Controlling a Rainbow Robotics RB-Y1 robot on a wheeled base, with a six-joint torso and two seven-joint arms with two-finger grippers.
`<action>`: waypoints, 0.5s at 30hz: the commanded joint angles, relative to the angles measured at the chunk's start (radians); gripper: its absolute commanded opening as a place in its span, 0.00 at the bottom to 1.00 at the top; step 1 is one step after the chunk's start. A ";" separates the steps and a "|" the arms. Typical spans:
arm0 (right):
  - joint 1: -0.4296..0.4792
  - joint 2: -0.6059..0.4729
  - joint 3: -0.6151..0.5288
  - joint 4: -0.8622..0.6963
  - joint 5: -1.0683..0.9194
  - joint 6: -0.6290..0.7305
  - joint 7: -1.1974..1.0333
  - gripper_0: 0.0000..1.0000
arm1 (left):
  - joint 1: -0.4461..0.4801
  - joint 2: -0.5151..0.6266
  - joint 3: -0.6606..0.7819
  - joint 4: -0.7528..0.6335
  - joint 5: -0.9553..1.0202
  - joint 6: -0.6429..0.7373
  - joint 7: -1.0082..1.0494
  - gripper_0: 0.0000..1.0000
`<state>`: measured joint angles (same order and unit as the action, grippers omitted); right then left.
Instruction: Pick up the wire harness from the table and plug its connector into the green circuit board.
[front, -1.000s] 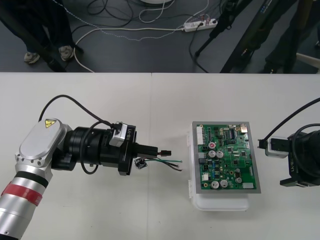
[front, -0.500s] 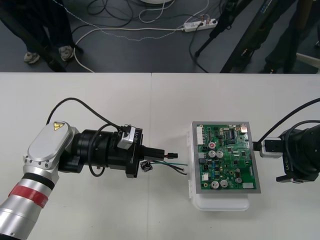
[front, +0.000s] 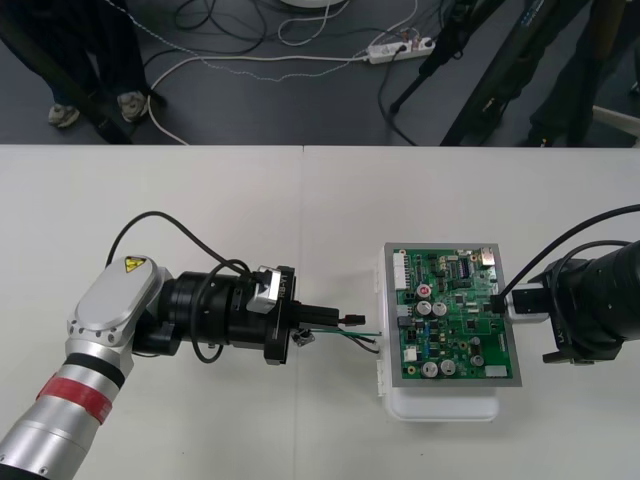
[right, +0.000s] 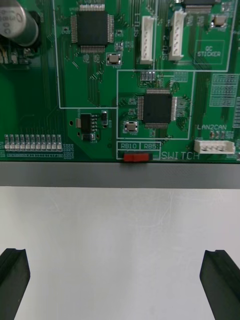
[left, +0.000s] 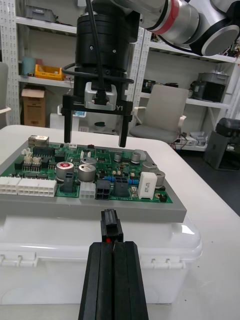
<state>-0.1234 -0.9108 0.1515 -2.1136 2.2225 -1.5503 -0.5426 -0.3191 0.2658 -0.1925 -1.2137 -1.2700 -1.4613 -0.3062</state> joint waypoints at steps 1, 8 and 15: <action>-0.035 0.023 0.028 -0.023 0.025 0.012 0.032 1.00 | -0.037 -0.031 -0.024 0.011 -0.003 0.032 -0.051 0.00; -0.039 0.044 0.040 -0.023 0.059 0.013 0.046 1.00 | -0.047 -0.054 -0.024 0.059 0.006 0.038 -0.106 0.00; -0.045 0.063 0.051 -0.023 0.086 0.018 0.046 1.00 | -0.083 -0.077 -0.025 0.135 0.015 0.041 -0.157 0.00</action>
<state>-0.1405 -0.8709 0.1884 -2.1136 2.2919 -1.5436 -0.5424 -0.3522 0.2272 -0.1968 -1.0880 -1.2687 -1.4499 -0.3733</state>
